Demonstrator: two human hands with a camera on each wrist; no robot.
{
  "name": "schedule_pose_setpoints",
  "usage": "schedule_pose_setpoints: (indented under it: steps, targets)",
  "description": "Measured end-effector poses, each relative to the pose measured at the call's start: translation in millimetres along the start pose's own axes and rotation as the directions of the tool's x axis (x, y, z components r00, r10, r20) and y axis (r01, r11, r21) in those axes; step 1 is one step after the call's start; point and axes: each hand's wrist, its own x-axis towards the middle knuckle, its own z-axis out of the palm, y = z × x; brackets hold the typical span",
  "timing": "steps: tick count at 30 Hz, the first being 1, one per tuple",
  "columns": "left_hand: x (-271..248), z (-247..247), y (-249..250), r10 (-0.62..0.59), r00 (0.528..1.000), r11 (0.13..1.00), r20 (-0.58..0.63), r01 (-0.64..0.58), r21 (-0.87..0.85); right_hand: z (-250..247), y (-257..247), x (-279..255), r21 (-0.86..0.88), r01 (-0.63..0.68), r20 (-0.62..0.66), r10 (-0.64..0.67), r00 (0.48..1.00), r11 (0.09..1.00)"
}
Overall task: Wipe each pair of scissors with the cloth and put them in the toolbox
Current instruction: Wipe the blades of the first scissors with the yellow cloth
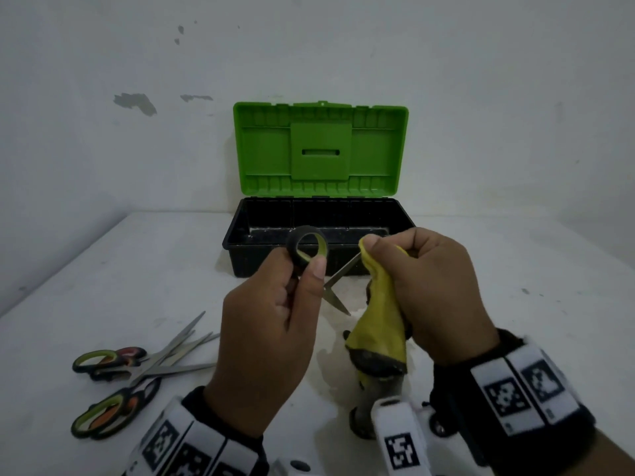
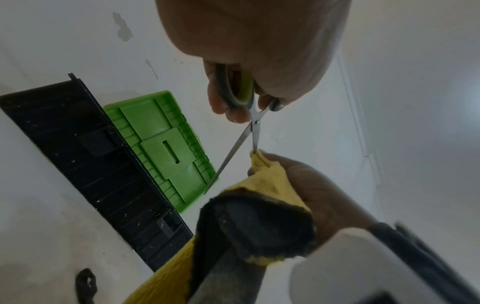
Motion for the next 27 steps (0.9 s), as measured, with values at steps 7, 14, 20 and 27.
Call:
schedule_pose_setpoints:
  steps: [7, 14, 20, 27]
  targets:
    - [4, -7, -2, -0.348, 0.937, 0.898, 0.031, 0.343, -0.277, -20, -5, 8, 0.186, -0.110, 0.026, 0.107, 0.994, 0.976]
    - [7, 2, -5, -0.588, 0.796, 0.666, 0.145, 0.578, -0.471, -3, -8, -18, -0.126, 0.173, 0.171, -0.151, 0.974, 0.977]
    - [10, -2, -2, -0.600, 0.780, 0.640, 0.181, 0.603, -0.476, 12, -4, -31, -0.245, 0.230, 0.129, -0.203, 0.971, 0.942]
    - [10, -5, -1, -0.617, 0.758, 0.613, 0.212, 0.632, -0.475, 3, -5, -18, -0.082, 0.056, 0.044, -0.053, 0.998, 0.995]
